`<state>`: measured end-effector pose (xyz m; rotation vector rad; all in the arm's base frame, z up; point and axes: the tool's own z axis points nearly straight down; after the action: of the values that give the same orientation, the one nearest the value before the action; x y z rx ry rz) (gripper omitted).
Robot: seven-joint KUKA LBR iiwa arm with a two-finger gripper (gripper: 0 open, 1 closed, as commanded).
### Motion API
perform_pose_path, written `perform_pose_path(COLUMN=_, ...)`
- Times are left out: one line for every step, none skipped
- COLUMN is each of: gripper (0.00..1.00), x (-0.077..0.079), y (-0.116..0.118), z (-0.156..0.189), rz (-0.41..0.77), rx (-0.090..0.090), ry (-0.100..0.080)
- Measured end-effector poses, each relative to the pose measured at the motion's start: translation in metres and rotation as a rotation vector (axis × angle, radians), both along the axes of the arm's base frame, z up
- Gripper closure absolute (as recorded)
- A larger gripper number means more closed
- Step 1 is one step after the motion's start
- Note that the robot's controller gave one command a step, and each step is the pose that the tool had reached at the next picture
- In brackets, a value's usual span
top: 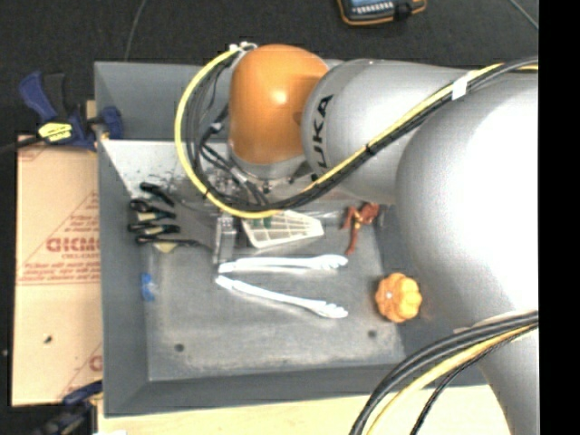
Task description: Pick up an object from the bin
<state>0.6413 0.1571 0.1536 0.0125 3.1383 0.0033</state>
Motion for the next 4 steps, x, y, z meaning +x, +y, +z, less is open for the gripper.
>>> perform_pose_path(gripper=0.00, x=0.000, y=0.000, z=0.000, rz=0.000, rx=0.000, ry=0.000)
perform_pose_path(gripper=0.00, x=-0.007, y=-0.022, z=-0.058, rz=0.115, rx=-0.002, ry=0.001)
perform_pose_path(gripper=0.00, x=-0.018, y=-0.017, z=-0.080, rz=0.236, rx=-0.001, ry=-0.012)
perform_pose_path(gripper=0.00, x=-0.029, y=-0.122, z=-0.081, rz=0.025, rx=0.003, ry=-0.008)
